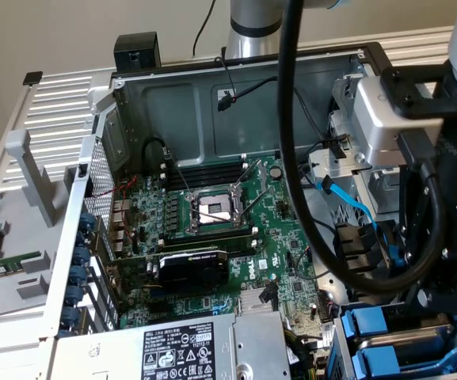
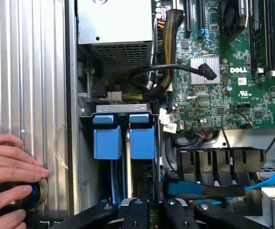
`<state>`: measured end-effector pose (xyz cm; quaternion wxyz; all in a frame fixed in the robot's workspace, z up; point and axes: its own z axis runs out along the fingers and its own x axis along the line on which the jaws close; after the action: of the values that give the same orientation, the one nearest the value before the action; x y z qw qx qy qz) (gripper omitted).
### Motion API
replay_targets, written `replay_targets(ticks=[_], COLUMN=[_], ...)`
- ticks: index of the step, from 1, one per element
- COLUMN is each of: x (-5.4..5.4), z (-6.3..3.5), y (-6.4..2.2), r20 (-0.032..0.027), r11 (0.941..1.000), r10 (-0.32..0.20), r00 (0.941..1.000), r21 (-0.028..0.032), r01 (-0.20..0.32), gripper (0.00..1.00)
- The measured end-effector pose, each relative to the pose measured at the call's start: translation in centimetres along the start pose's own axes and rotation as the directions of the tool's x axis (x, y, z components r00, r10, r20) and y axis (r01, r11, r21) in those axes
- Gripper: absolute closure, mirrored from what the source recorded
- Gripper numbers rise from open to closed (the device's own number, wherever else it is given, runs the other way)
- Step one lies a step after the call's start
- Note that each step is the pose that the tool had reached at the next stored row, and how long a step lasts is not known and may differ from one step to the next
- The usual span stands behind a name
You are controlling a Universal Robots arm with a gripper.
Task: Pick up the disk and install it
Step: 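Insert the first disk wire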
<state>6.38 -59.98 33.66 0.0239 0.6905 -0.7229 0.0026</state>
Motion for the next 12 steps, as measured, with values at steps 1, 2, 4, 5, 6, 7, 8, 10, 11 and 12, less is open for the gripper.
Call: replay_targets(ticks=[1,2,4,5,6,7,8,10,11,12], x=[0.00,0.00,0.00,0.01,0.01,0.01,0.01,0.00,0.01,0.00], z=[0.01,0.02,0.04,0.04,0.05,0.06,0.07,0.08,0.08,0.09], y=[0.01,0.03,0.05,0.09,0.11,0.14,0.15,0.16,0.16,0.16], r20=[0.0000,0.0000,0.0001,0.0001,0.0000,0.0001,0.0000,-0.0001,-0.0003,-0.0004], r11=[1.0000,1.0000,1.0000,1.0000,1.0000,1.0000,1.0000,1.0000,1.0000,1.0000], r10=[0.000,0.000,0.000,0.000,0.000,0.000,0.000,0.000,0.000,0.000], r00=[1.0000,1.0000,1.0000,1.0000,1.0000,1.0000,1.0000,1.0000,1.0000,1.0000], r21=[0.0006,0.0013,0.0027,0.0036,0.0046,0.0055,0.0063,0.0072,0.0076,0.0077], r01=[0.000,0.000,0.000,0.000,0.000,0.000,0.000,0.000,0.000,0.000], gripper=[0.83,0.83,0.83,0.83,0.83,0.83,0.83,0.83,0.83,0.83])
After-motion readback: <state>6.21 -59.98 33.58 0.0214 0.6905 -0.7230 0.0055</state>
